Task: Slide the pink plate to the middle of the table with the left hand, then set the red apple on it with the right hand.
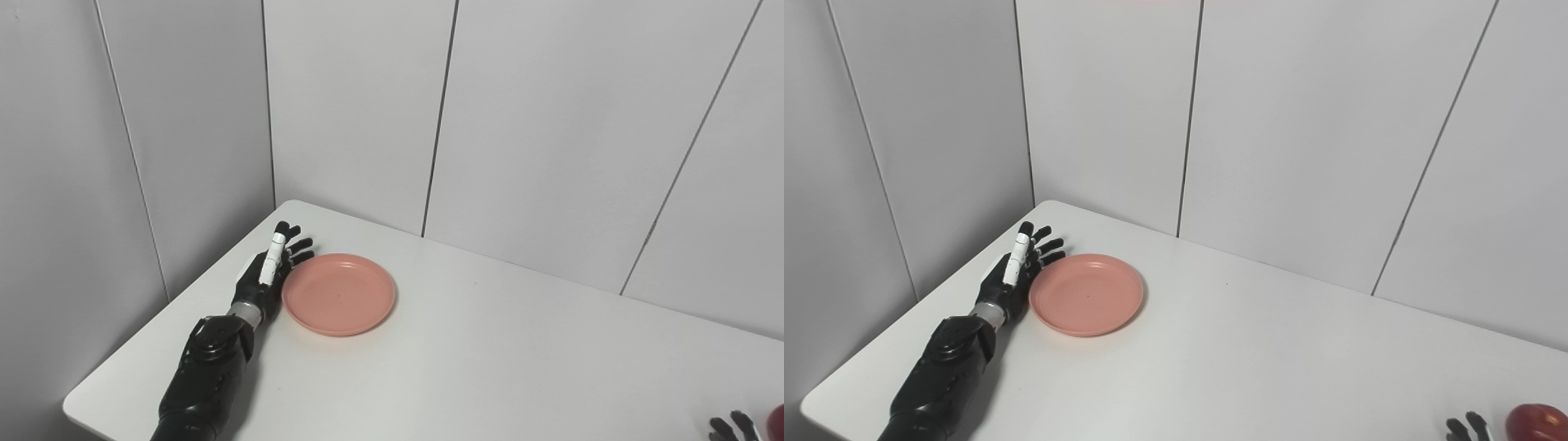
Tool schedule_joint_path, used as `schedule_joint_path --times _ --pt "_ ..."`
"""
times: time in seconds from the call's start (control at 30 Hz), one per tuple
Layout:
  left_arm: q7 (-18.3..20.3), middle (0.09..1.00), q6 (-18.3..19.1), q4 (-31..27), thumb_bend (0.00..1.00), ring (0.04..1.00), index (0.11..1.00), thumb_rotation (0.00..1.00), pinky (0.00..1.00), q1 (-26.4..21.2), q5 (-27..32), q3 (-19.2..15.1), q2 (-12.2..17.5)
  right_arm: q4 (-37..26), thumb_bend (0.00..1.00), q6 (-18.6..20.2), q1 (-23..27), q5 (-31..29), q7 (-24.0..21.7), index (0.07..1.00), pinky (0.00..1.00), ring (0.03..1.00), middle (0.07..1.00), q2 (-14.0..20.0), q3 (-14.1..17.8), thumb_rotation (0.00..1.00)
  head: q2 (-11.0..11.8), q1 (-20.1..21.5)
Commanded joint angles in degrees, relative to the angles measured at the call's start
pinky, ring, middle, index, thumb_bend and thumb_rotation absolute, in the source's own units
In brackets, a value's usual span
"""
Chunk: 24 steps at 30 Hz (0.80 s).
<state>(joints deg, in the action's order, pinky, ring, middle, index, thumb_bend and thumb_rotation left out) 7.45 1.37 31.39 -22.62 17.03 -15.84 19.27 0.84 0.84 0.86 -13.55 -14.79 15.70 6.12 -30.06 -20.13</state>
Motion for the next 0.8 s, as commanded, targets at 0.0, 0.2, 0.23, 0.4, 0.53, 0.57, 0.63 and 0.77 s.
schedule_joint_path --times 0.0,0.2,0.23,0.4,0.53,0.57,0.63,0.77 --pt "0.3 0.874 0.9 -1.3 0.87 0.871 0.922 0.96 0.86 -1.1 -0.5 0.9 -0.1 -1.3 0.67 0.0 0.6 0.2 0.1 1.0 1.0 0.973 0.947 0.0 -0.3 1.0 -0.1 0.0" --pt "1.1 0.877 1.2 -2.1 0.86 0.877 0.928 0.96 0.86 -0.8 -0.9 2.2 -0.4 -1.6 0.69 0.5 0.5 0.4 0.3 1.0 1.0 0.979 0.95 -0.2 -0.4 1.0 -0.2 0.3" --pt "1.1 0.877 1.1 -2.1 0.86 0.876 0.928 0.96 0.86 -0.8 -0.9 2.4 -0.5 -1.7 0.7 0.6 0.5 0.4 0.4 1.0 1.0 0.978 0.95 -0.2 -0.4 1.0 -0.2 0.3" --pt "0.5 0.859 1.7 -2.7 0.86 0.862 0.913 0.95 0.85 -1.0 -0.4 3.0 -2.0 -1.7 0.71 0.4 0.4 0.4 0.4 1.0 1.0 0.97 0.947 -0.2 -0.5 1.0 -0.3 0.6" --pt "0.1 0.854 2.0 -2.3 0.87 0.859 0.907 0.94 0.84 -1.6 -0.6 3.2 -3.2 -2.0 0.72 0.5 0.3 0.7 0.5 1.0 1.0 0.968 0.944 -0.2 -0.7 1.0 -0.3 0.9" --pt "0.1 0.855 2.0 -2.2 0.86 0.864 0.907 0.93 0.85 -1.8 -0.5 3.3 -3.4 -2.1 0.72 0.4 0.3 0.7 0.5 1.0 1.0 0.966 0.944 -0.3 -0.8 1.0 -0.3 0.9" --pt "0.2 0.854 1.8 -1.6 0.84 0.868 0.905 0.93 0.86 -2.2 -0.5 3.5 -3.9 -1.9 0.73 0.2 0.3 0.7 0.5 1.0 1.0 0.963 0.945 -0.3 -0.8 1.0 -0.4 1.0" --pt "0.7 0.837 0.7 0.0 0.85 0.865 0.894 0.92 0.86 -2.9 -0.7 3.9 -4.6 -1.9 0.73 -0.1 0.3 1.1 0.6 1.0 1.0 0.957 0.942 -0.4 -1.0 1.0 -0.5 1.3"
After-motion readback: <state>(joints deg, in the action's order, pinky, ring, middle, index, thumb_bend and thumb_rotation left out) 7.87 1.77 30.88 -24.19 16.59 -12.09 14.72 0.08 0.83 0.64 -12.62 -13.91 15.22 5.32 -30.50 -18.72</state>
